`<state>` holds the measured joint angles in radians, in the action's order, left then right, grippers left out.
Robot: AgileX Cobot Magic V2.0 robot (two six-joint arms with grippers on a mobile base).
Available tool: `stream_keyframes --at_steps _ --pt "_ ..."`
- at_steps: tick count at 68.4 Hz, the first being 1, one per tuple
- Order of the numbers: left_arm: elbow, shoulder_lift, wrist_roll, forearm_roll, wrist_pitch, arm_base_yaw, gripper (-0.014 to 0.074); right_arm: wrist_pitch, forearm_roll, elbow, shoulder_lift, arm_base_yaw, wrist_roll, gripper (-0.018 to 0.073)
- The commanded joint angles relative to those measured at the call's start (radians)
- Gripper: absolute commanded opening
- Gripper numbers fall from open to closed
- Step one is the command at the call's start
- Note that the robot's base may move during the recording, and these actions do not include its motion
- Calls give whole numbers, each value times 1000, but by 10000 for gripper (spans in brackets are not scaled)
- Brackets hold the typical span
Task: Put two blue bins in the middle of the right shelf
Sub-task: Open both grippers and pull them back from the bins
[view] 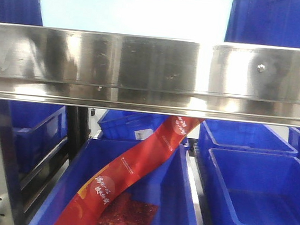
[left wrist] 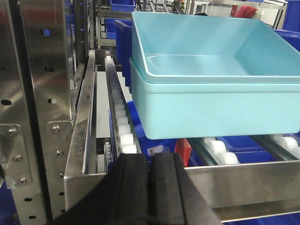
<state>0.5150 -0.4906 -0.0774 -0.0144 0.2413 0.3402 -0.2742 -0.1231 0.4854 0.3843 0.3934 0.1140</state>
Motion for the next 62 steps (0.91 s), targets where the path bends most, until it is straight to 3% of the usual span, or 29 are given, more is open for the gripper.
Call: stream_keyframes --at_steps 1,8,16,40,43,45,62 --pt "-1 5 -1 -1 -26 2 -111 23 -9 -2 -5 -3 -7 -160" --pt "-10 40 11 14 -26 -22 -111 23 -9 -2 -5 -3 -7 -160" --pt "-77 134 158 14 -41 -85 -111 23 -9 -2 -5 -3 -7 -160" --pt "-515 491 159 31 -241 -179 -111 23 -9 -2 -5 -3 -7 -160" --pt "-515 491 159 31 -276 -179 -111 23 -9 -2 -5 -3 -7 -160" --pt "-515 491 159 31 -219 -177 -111 23 -9 -2 -5 -3 -7 -160" --pt "-515 491 159 31 -234 -177 -111 21 -9 -2 -6 -3 -7 -161"
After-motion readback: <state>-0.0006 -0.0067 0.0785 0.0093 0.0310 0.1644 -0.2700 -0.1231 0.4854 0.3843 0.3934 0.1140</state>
